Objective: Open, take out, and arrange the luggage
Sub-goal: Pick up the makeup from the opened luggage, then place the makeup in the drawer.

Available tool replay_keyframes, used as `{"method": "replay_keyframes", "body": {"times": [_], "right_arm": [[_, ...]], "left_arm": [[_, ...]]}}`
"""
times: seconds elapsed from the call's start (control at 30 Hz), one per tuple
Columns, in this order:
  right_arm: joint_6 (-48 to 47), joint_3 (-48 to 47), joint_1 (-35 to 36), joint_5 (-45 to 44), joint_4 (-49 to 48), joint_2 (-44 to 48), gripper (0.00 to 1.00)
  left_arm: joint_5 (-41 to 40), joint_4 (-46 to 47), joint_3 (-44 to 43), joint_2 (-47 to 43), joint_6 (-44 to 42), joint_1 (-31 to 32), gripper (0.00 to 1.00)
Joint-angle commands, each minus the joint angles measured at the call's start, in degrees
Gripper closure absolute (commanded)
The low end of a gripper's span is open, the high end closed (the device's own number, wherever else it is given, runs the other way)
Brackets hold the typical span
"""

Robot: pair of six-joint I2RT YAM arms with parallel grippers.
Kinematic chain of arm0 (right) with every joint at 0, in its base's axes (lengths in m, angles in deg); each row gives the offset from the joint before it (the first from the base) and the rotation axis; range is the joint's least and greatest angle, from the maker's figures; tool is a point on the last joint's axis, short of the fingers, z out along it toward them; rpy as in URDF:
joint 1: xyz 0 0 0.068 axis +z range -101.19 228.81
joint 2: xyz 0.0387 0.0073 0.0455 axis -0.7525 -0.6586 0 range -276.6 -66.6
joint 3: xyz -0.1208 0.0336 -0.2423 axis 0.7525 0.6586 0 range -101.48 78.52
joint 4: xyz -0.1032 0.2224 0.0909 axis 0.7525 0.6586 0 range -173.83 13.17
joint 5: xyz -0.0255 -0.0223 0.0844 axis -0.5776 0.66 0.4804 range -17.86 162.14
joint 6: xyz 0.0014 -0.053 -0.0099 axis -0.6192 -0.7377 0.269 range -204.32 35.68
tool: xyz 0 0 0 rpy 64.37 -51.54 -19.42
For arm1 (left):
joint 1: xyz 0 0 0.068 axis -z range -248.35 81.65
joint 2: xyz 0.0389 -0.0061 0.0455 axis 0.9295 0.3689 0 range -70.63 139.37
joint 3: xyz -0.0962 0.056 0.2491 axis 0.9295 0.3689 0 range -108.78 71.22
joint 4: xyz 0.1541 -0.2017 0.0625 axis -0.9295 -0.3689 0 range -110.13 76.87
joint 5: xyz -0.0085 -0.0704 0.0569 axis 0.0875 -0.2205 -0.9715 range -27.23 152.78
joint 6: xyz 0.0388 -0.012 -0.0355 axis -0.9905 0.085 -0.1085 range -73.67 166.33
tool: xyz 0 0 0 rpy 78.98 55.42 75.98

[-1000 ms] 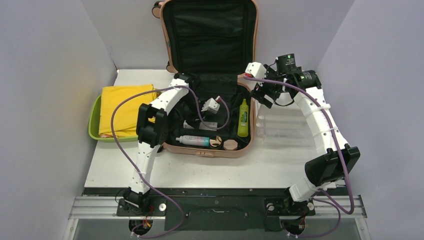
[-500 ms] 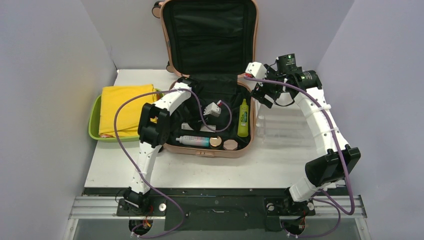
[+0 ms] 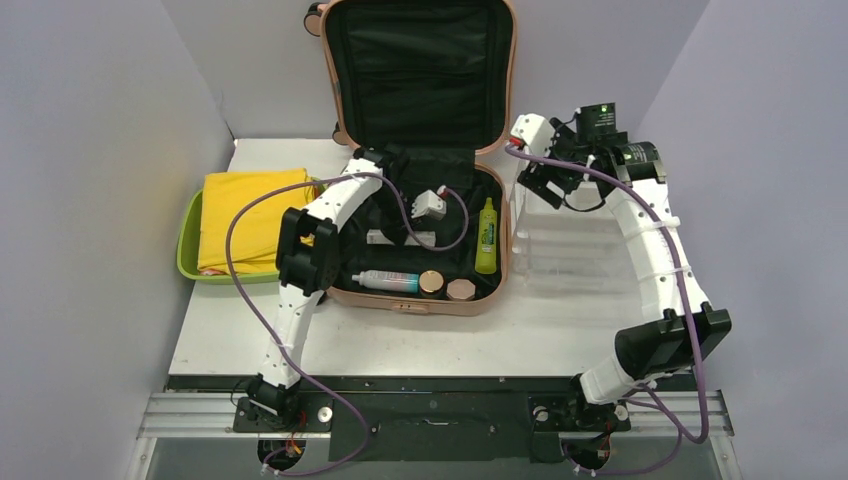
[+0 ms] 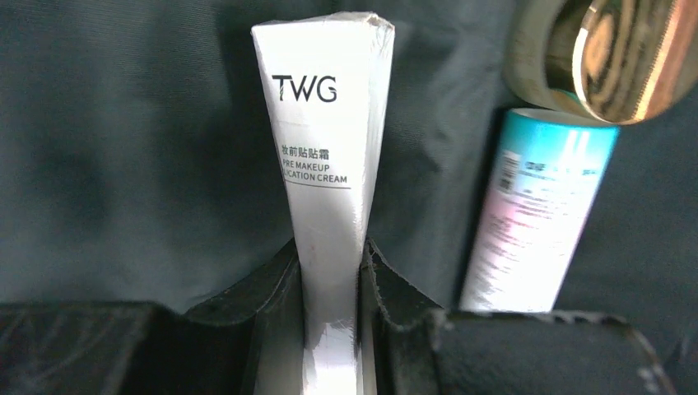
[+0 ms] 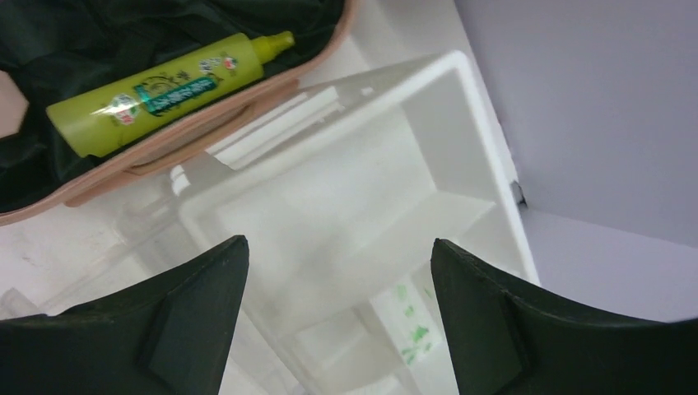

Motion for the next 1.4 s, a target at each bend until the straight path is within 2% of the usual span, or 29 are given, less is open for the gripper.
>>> {"method": "replay_keyframes", "body": {"times": [0.0, 0.17, 0.33, 0.5, 0.7, 0.87, 1.0, 1.1, 1.37], "right_arm": [[2.00, -3.61, -3.37, -4.53, -5.16, 4.00, 0.23], [6.51, -3.28, -7.69, -10.45, -11.24, 5.78, 0.23], [11.01, -1.34, -10.73, -17.02, -17.20, 8.14, 0.23], [12.72, 1.36, -13.64, -22.02, -20.45, 10.38, 0.23], [16.01, 3.31, -18.06, -22.41, -21.26, 12.26, 0.22], [16.26, 6.52, -20.64, -23.49, -22.07, 15.00, 0.22], [16.94, 9.24, -22.71, -24.21, -22.99, 16.76, 0.22], [16.56, 11.91, -23.48, -24.03, -24.19, 18.98, 0.22], [17.90, 16.51, -26.64, -29.41, -29.01, 23.55, 0.20]], "left_arm": [[-1.71, 4.84, -9.97, -3.75, 4.01, -0.57, 0.84], [-4.12, 9.70, -15.74, -6.25, 10.27, -0.41, 0.83], [-5.54, 20.35, -17.04, -10.38, 16.04, 1.39, 0.83], [-0.21, 28.38, -17.26, -13.34, 22.23, 4.95, 0.83], [4.97, 38.49, -15.31, -15.94, 25.16, 12.35, 0.83], [11.83, 46.51, -16.27, -14.94, 34.76, 15.47, 0.83], [16.32, 55.91, -12.50, -15.87, 41.24, 17.73, 0.83], [18.53, 64.86, -6.15, -18.10, 45.09, 20.08, 0.83], [19.84, 74.38, 0.86, -19.01, 50.75, 24.99, 0.83]]}}
